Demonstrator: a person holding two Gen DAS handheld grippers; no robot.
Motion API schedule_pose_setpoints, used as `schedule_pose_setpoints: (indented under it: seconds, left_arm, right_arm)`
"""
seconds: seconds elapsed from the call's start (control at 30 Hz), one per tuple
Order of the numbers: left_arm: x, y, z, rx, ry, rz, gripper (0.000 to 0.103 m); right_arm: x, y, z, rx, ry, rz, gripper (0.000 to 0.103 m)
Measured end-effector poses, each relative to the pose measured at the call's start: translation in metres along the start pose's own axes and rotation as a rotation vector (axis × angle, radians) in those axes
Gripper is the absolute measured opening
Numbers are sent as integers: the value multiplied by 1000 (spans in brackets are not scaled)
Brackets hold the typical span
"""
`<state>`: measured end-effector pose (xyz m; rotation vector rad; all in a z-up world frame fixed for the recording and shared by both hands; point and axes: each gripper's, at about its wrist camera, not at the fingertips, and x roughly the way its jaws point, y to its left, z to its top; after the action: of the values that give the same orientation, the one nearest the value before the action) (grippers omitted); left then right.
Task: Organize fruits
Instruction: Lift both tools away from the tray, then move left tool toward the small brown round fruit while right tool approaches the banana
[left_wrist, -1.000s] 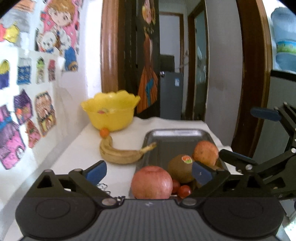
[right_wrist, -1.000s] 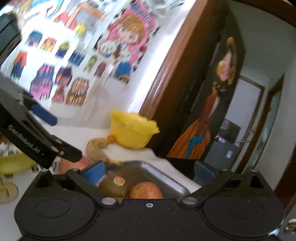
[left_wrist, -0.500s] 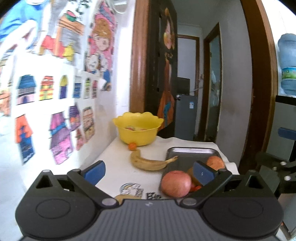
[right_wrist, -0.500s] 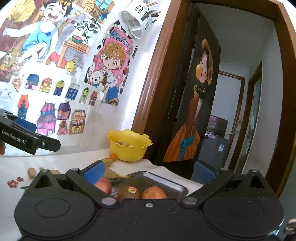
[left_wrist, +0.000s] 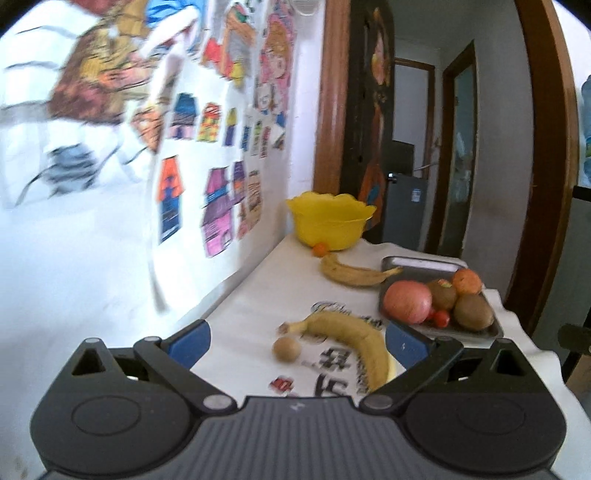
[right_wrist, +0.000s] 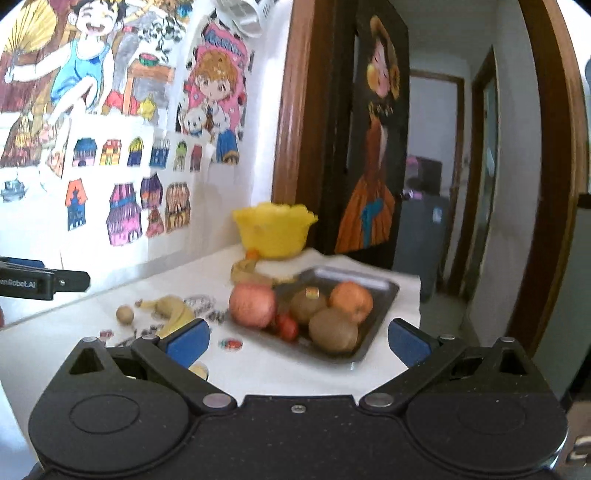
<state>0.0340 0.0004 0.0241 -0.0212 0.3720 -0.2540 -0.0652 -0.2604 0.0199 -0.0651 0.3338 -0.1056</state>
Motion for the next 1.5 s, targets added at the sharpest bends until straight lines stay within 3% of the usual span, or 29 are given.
schedule_pose_setpoints:
  seconds: [0.37,0.87,1.17,1.3,1.5]
  left_arm:
    - [-30,8,-30,-20,29,14,103]
    - [-25,2,-31,23,47,57,103]
    - [9,2,-18,84,92,91,103]
    - [27,5,-11,117,105,102,103]
    - [59,2,-7,191,139,74,103]
  right_arm:
    - [-32,24,-31,34,76,-26,102]
    - [-11,30,-34,63,145,15,102]
    - [32,25,9,58,157,178,102]
    - [58,30,33,55,122,276,102]
    - [117,45,47,15,152,375,102]
